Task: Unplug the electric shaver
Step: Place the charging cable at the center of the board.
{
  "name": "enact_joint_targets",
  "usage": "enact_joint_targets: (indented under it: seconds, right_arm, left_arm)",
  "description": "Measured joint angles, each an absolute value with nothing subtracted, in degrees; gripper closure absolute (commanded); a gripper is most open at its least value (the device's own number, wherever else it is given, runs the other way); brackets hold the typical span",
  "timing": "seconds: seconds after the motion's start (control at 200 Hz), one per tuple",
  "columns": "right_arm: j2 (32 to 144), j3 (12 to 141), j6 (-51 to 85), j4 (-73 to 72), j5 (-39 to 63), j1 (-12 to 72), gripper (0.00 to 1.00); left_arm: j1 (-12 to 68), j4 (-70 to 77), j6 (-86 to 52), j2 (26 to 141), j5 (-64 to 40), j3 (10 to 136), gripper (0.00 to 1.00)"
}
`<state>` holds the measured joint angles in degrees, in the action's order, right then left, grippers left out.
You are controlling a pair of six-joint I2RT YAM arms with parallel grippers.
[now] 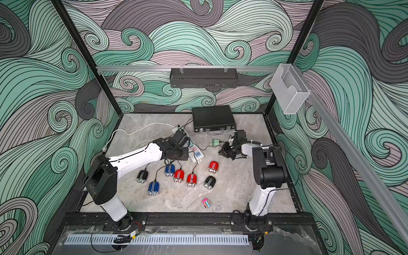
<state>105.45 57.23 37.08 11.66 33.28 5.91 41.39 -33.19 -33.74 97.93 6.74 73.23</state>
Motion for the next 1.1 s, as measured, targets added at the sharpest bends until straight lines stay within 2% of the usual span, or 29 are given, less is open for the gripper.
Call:
enact_joint_targets:
  seconds: [0.325,0.6,1.101]
  right_arm:
    - [105.75,57.45,36.86,12.93,32.38,8.62,0.83]
    - [105.12,57.52,35.48,16.21,31.68,8.38,0.72]
    - [98.0,54.94,32.53,20.8,28.58,6.55,0.64]
  left_arm:
    - [37.87,-31.46,-34.39,99.29,4.4,75.2,0.52]
    - [36.27,-31.2,-34.72,101.8,3.07,76.01,0.51]
    - [34.13,-31.05,-35.03,103.83,1.96,78.0,0.51]
